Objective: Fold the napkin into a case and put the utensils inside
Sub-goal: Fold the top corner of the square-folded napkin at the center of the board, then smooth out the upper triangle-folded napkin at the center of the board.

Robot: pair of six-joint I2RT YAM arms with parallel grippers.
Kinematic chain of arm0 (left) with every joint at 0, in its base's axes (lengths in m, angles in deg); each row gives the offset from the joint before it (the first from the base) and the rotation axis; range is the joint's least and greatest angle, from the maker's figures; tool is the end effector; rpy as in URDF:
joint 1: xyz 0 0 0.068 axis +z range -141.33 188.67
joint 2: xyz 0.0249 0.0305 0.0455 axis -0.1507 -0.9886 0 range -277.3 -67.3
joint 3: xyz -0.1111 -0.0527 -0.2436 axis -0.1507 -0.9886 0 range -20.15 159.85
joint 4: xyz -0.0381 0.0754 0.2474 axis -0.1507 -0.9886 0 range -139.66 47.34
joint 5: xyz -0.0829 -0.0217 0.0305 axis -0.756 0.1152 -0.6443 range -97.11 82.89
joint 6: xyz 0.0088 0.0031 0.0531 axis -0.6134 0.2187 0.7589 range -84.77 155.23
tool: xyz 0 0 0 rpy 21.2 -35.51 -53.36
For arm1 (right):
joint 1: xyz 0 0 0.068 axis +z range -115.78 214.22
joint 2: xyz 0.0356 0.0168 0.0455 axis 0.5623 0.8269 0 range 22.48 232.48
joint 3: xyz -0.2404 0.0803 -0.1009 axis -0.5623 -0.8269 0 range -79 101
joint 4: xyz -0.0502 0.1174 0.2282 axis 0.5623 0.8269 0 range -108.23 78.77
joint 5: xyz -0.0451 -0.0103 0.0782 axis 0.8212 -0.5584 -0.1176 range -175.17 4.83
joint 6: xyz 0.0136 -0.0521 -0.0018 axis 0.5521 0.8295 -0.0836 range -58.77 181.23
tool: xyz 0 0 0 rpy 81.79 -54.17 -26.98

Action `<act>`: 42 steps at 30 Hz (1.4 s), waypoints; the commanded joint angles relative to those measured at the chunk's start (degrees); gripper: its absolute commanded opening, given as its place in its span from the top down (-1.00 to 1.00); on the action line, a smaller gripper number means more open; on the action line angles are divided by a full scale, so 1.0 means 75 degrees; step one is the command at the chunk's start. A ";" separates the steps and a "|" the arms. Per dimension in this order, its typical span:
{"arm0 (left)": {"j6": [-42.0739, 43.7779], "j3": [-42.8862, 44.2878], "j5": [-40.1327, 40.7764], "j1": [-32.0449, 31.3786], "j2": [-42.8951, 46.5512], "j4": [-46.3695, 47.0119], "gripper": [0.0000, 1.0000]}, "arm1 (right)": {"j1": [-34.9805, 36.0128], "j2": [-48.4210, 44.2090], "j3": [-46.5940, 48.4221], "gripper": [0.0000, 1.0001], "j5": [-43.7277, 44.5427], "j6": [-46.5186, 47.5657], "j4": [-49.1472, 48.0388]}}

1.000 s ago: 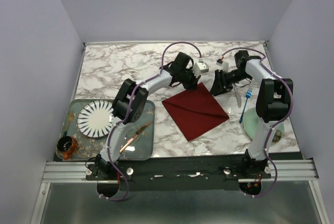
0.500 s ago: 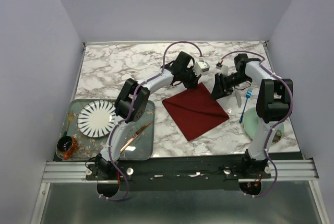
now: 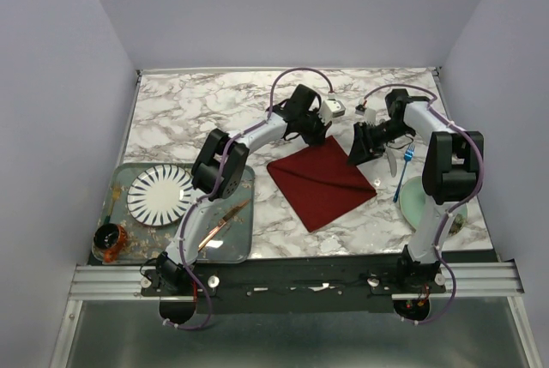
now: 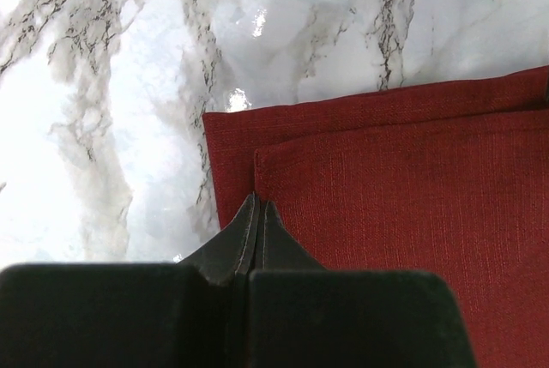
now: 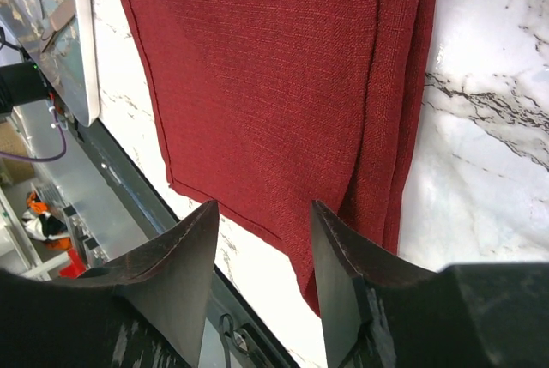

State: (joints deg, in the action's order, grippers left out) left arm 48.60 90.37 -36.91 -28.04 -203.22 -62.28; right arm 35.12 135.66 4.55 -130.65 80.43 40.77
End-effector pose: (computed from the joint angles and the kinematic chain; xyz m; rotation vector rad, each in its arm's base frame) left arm 0.4150 -0.3316 0.1721 1.2310 2.0229 -0.8104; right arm 0.3685 0.0313 0.1883 -0.4973 2.7259 1.1414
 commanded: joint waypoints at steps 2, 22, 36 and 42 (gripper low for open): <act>-0.0106 0.0288 0.0200 0.0055 -0.0171 -0.0127 1.00 | -0.0027 -0.0373 -0.0042 -0.17 0.0180 0.0065 0.0160; -0.0714 0.0218 0.0224 0.0253 0.0086 -0.0127 0.25 | -0.0062 -0.0736 -0.0287 -0.21 -0.0358 -0.0169 0.0231; -0.5973 -0.4420 -0.3103 0.1203 0.3567 0.2577 -0.53 | 0.0440 -0.1451 -0.1811 -0.85 -0.2689 -0.2231 -0.1761; -0.8492 -0.5946 -0.3702 0.1203 0.3428 0.5027 -0.92 | 0.1004 -0.1054 -0.2221 -1.00 -0.3053 -0.3414 -0.2803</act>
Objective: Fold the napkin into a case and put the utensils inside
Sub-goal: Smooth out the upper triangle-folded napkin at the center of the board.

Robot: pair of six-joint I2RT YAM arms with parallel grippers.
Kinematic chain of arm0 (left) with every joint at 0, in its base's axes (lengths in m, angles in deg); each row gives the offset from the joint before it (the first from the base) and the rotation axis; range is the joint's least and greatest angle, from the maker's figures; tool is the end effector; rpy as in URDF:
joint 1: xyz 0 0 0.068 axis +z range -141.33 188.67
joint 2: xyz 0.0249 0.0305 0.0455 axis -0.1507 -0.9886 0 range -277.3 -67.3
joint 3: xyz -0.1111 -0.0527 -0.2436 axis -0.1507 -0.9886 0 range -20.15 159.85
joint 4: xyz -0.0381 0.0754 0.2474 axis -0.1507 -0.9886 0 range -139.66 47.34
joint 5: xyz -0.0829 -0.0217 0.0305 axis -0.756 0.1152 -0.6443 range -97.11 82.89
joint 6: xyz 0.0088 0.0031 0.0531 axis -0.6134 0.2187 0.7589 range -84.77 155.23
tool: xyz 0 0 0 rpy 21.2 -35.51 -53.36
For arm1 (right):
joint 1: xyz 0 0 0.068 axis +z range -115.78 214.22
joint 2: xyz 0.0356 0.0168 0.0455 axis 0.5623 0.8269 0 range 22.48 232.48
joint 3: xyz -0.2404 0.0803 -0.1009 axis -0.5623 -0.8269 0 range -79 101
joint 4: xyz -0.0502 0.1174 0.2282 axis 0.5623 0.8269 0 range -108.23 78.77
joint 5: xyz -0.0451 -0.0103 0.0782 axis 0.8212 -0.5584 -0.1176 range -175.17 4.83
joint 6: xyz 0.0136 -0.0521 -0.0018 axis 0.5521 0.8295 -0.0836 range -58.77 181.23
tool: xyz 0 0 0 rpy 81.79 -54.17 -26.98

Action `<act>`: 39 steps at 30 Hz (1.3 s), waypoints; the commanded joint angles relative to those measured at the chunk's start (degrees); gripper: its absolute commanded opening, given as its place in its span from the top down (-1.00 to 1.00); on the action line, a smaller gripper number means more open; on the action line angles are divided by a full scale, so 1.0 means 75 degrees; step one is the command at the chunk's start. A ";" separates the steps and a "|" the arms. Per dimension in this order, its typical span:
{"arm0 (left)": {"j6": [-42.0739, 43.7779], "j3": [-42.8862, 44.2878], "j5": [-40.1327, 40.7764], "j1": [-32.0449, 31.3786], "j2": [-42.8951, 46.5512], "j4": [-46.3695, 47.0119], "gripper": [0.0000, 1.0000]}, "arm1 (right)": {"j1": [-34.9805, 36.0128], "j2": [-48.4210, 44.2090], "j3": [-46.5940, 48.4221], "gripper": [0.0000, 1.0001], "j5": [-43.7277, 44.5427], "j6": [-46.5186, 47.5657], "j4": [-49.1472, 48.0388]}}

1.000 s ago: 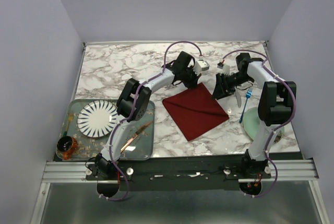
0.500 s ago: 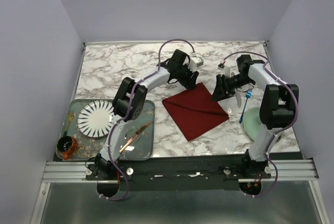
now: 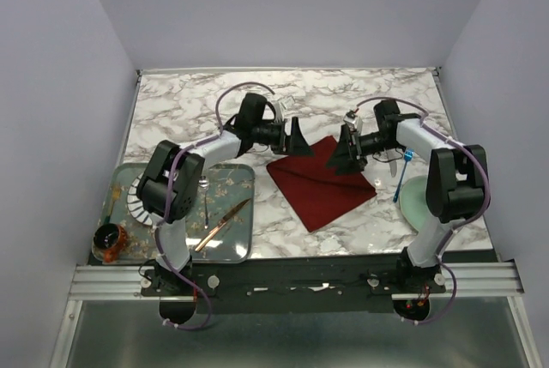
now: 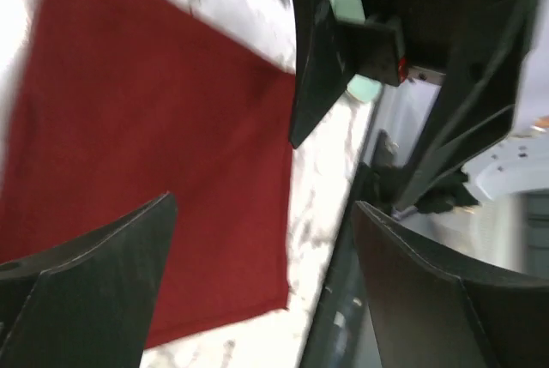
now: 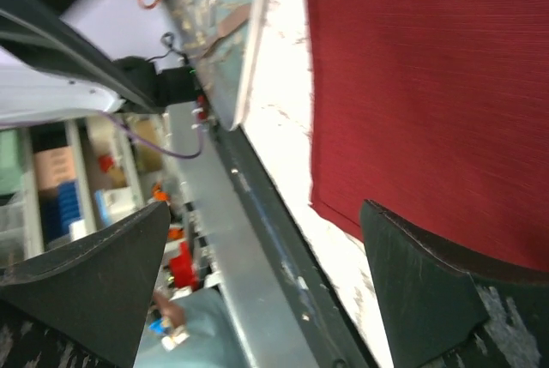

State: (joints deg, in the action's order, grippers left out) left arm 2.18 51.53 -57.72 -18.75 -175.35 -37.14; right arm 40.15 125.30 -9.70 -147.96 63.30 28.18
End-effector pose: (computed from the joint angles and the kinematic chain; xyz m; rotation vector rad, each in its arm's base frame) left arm 0.3580 -0.2168 0.2181 0.4814 2.2263 -1.5272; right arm 0.3267 0.0659 0.1967 -0.3181 2.5619 1.5801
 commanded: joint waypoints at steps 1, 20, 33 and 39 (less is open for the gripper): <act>-0.2516 -0.0838 -0.0963 -0.0035 -0.0358 0.2096 -0.95 | 0.0392 0.0399 -0.0403 -1.00 -0.0792 -0.1444 -0.1451; -0.3233 -0.1120 -0.0799 0.0410 -0.2245 0.2651 -0.89 | -0.0474 0.2368 -0.0966 -1.00 -0.0676 -0.0862 -0.1267; -0.2729 -0.1202 -0.0529 0.0691 -0.2305 0.1819 -0.66 | -0.1107 0.1936 -0.1177 -1.00 -0.0301 0.0485 0.0150; -0.2670 -0.1249 -0.0389 0.0703 -0.2281 0.1713 -0.63 | -0.1260 0.1758 -0.1365 -1.00 0.0238 0.0861 0.0550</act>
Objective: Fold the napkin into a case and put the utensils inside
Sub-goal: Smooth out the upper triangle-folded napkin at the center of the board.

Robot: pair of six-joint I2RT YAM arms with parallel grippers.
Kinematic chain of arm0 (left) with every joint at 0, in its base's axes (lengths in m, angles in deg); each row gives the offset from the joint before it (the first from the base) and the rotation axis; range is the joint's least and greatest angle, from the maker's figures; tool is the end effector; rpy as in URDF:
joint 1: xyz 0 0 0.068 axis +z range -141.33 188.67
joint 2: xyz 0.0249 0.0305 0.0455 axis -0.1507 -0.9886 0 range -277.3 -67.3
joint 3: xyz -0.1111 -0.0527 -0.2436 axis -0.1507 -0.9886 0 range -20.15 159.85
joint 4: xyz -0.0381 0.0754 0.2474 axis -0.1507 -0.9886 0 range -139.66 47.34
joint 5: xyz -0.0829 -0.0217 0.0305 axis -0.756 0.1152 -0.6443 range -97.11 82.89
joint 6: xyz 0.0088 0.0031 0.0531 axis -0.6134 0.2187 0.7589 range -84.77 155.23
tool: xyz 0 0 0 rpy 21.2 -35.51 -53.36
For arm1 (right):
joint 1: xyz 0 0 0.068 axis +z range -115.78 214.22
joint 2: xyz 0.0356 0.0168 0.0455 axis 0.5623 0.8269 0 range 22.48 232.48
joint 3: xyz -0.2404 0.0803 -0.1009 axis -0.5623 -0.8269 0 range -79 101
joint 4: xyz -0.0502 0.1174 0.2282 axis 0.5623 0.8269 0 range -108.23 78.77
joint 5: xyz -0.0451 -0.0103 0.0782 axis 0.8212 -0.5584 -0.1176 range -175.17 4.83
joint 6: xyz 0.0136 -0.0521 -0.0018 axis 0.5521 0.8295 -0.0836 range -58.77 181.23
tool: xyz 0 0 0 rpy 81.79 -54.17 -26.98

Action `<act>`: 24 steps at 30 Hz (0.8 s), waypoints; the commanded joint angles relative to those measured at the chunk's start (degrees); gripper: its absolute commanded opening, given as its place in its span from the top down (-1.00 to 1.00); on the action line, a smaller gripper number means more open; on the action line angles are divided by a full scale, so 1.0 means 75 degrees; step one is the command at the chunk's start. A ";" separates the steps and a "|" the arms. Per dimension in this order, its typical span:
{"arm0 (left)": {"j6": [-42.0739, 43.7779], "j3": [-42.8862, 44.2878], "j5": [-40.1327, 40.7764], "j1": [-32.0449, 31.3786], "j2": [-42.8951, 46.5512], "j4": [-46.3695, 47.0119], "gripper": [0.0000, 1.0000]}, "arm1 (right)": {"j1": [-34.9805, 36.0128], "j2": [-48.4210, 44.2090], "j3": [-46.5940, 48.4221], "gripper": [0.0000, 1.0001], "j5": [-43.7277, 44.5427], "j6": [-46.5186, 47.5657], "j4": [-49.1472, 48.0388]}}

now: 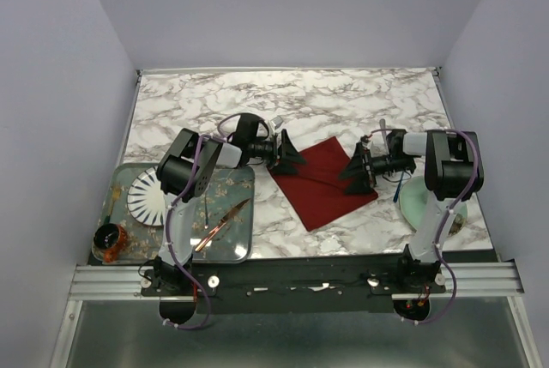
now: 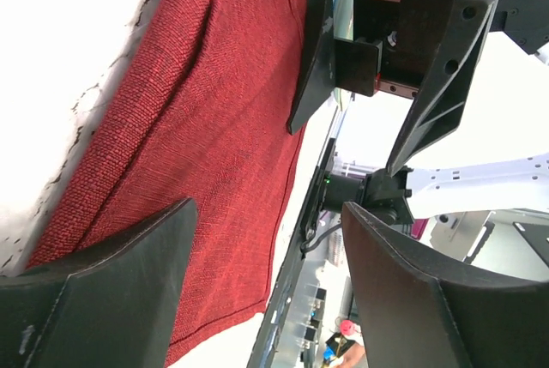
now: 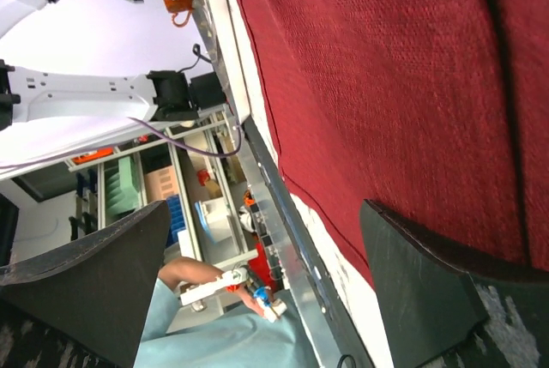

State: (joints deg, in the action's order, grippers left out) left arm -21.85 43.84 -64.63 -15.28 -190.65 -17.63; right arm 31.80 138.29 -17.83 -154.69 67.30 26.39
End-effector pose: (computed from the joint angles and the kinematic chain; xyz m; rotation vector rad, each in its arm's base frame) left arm 0.3703 -0.1974 0.1014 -0.0175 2.4810 -1.8116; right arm 0.3129 0.0202 0.1007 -0.0616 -2.5371 -1.7689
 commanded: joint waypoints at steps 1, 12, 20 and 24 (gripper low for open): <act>0.0556 -0.0223 0.0532 0.0251 -0.0229 -0.0889 -0.63 | -0.0193 0.0051 -0.0257 -1.00 0.1310 0.0340 0.0789; 0.1280 0.0175 -0.0088 0.0030 0.0623 -0.0748 -0.64 | -0.0100 -0.0276 0.0280 -1.00 0.1102 0.0362 0.0951; 0.1505 0.0866 0.0040 -0.0440 0.1459 -0.1077 -0.70 | 0.0310 -0.1273 0.0879 -1.00 0.0655 -0.0069 0.0978; 0.1342 0.1078 0.0320 -0.0464 0.0805 -0.1077 -0.70 | 0.0767 -0.0911 0.0997 -1.00 0.0644 -0.0504 0.0543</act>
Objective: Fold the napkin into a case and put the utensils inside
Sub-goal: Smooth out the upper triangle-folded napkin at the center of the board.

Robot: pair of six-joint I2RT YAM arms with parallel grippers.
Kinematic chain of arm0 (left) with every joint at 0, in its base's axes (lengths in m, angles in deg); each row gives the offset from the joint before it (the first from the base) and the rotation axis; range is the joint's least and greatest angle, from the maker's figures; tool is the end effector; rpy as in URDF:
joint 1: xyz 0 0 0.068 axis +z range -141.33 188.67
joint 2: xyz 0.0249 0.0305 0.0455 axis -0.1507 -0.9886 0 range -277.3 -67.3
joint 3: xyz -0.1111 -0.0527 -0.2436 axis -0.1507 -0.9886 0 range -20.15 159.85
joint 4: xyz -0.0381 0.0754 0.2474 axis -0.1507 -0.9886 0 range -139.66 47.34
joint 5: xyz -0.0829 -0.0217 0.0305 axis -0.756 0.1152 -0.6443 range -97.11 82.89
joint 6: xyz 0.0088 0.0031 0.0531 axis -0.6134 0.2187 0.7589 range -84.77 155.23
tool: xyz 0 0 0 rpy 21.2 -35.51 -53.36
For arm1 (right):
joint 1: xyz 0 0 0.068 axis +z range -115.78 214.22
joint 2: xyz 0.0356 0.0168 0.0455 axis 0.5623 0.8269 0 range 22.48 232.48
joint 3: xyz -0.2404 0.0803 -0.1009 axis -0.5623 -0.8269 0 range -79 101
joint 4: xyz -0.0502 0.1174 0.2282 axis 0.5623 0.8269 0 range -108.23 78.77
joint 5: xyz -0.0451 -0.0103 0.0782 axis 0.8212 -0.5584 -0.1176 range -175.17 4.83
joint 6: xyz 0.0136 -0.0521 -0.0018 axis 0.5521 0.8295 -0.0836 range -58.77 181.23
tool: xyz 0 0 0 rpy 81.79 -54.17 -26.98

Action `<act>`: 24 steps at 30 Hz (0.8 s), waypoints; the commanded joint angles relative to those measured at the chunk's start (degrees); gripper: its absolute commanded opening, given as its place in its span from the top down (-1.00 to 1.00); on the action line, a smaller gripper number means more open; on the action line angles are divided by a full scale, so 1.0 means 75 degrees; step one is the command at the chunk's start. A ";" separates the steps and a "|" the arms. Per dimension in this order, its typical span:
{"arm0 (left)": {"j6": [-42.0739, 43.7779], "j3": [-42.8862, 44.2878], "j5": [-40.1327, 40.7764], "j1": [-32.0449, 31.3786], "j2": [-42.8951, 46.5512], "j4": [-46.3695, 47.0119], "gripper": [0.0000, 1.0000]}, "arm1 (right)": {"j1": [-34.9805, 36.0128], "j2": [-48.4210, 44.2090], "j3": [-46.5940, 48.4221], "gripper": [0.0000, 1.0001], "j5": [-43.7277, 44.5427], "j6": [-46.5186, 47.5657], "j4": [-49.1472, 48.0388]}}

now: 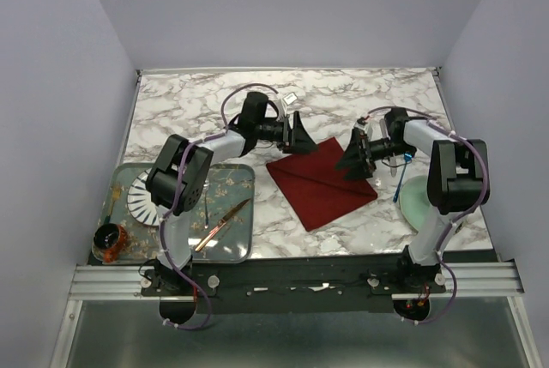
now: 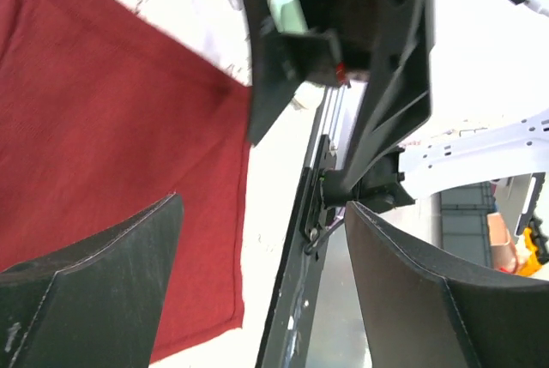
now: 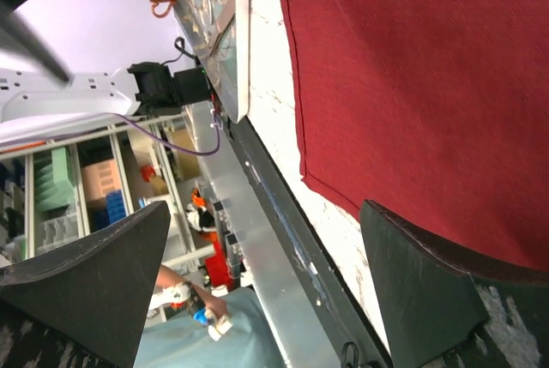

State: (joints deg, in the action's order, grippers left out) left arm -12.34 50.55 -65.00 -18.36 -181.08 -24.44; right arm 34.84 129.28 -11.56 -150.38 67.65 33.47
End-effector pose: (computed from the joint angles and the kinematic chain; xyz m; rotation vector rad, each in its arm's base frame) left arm 0.3699 -0.2226 0.1926 0.3633 2.2465 -1.7745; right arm 0.3218 0.0359 0.1683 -0.1451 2.6100 1.6712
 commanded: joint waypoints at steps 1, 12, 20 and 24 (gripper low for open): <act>-0.0008 0.0183 0.0417 -0.0018 -0.0590 -0.0144 -0.70 | 0.0374 0.0546 0.0184 -1.00 0.0093 -0.0609 -0.0436; 0.0565 -0.0238 0.0746 0.0545 -0.1389 -0.1033 -0.65 | 0.0198 0.1580 -0.0167 -0.89 0.1124 0.0000 -0.0296; 0.1010 -0.0754 0.0688 0.0299 -0.0628 -0.1398 -0.30 | 0.0327 0.1264 0.0205 -0.68 0.1628 0.0561 0.0160; 0.1455 -0.0592 0.0722 0.0275 -0.0113 -0.1678 -0.26 | 0.0327 0.0819 0.0862 -0.42 0.1757 0.0960 0.0676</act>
State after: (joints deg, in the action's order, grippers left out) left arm -6.87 45.72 -61.46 -15.52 -186.96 -32.23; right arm 37.13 139.27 -10.55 -143.00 69.42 34.58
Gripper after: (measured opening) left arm 0.645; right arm 0.791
